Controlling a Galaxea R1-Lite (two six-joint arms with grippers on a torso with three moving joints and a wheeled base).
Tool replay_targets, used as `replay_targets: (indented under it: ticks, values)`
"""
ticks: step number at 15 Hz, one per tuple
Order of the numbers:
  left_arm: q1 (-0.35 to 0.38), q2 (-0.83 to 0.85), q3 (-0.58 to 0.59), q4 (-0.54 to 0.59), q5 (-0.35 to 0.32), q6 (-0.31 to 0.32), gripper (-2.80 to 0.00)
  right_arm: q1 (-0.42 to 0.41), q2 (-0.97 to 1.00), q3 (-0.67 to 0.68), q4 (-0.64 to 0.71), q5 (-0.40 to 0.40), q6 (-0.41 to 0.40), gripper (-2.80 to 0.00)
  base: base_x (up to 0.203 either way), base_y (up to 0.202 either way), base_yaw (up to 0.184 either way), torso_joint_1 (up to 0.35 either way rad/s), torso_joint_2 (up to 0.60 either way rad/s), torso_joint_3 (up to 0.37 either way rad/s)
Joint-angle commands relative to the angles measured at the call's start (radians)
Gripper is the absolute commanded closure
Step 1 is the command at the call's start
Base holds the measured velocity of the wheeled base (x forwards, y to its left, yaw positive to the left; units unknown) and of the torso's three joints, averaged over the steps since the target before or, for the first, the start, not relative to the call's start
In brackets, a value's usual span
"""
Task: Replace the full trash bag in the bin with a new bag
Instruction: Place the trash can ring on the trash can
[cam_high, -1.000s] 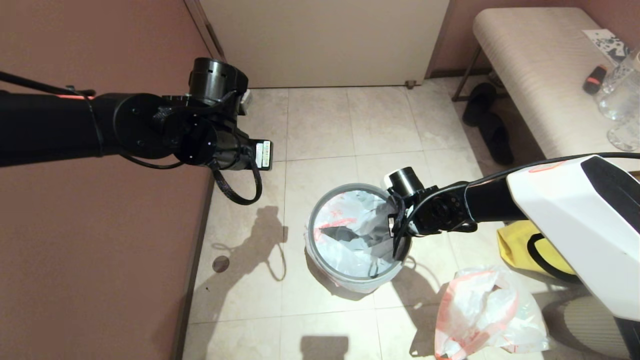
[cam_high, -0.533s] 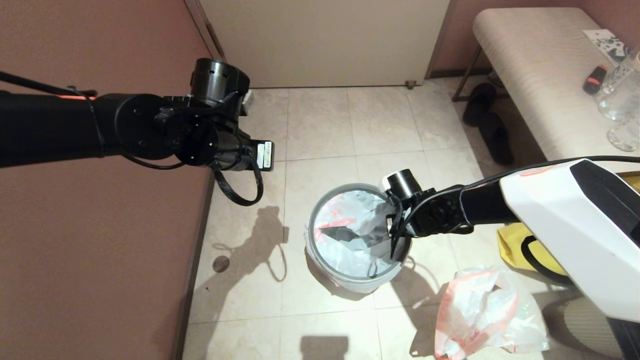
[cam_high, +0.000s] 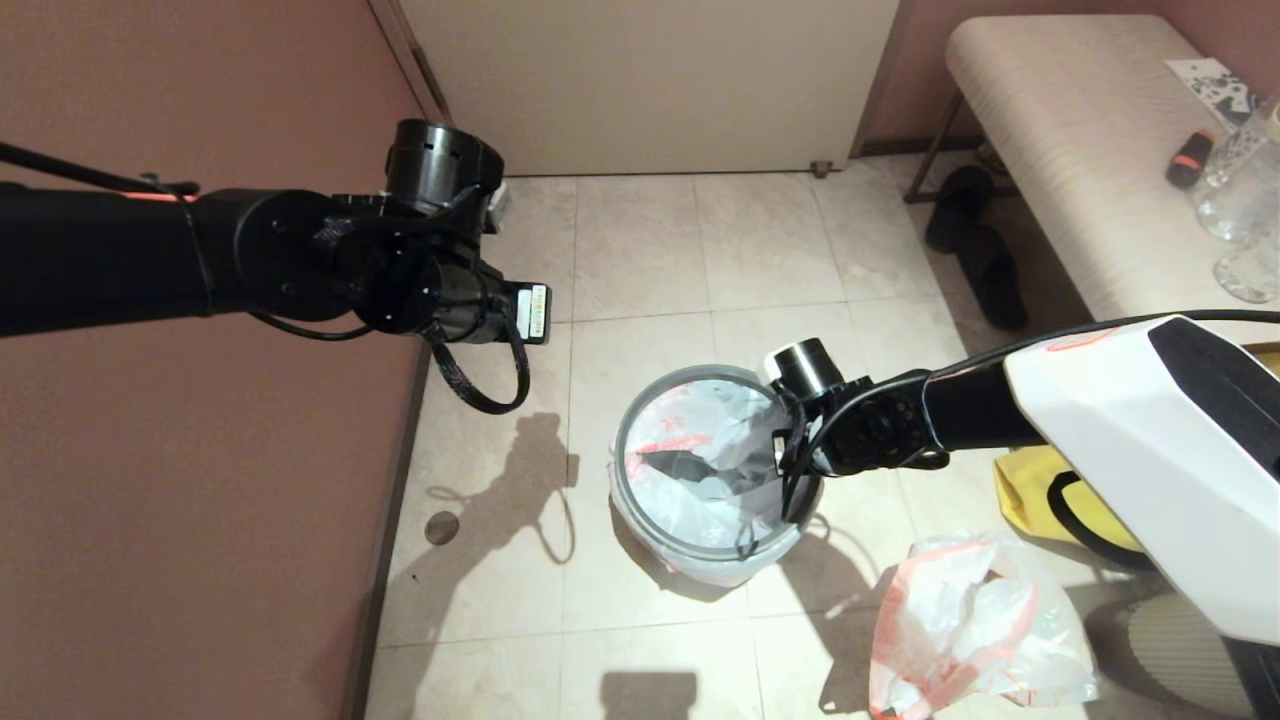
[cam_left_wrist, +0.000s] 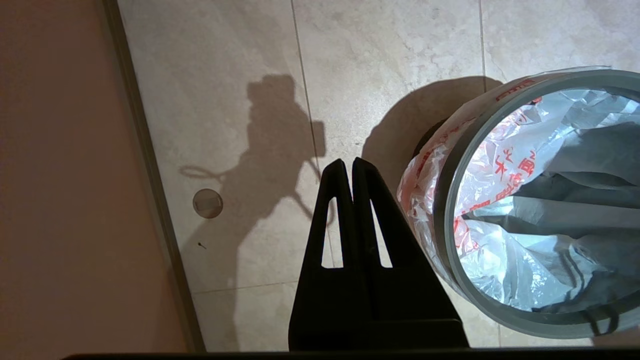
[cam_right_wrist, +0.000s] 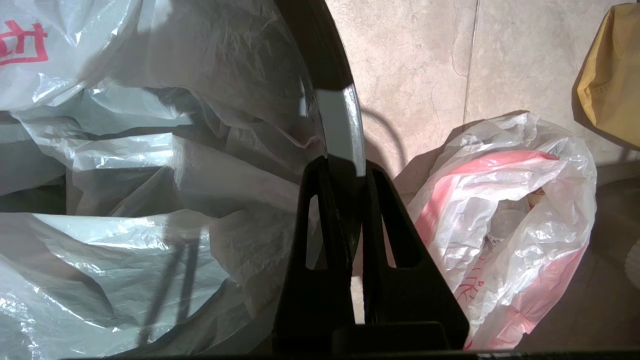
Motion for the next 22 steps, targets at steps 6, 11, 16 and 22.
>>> replay_targets:
  ticks: [6, 11, 16, 22]
  values:
    - [-0.002, 0.011, 0.000, 0.003, 0.008, 0.002, 0.00, -0.001, 0.074, -0.001, -0.003, -0.002, -0.004, 0.00, 0.000, 0.000, 0.000, 0.000, 0.00, 0.000]
    - [-0.006, 0.023, -0.002, 0.002, 0.012, 0.001, 0.00, -0.005, 0.126, -0.052, -0.004, 0.000, -0.019, 0.00, 0.000, 0.000, 0.000, 0.000, 0.00, 0.000]
    - [-0.007, 0.017, -0.003, 0.035, -0.003, 0.009, 0.00, -0.006, 0.158, -0.078, -0.022, 0.001, -0.034, 0.00, 0.000, 0.000, 0.000, 0.000, 0.00, 0.000]
    - [0.047, 0.084, -0.078, 0.299, -0.244, 0.068, 0.00, -0.004, 0.156, -0.079, -0.022, 0.003, -0.032, 0.00, 0.000, 0.000, 0.000, 0.000, 0.00, 0.000]
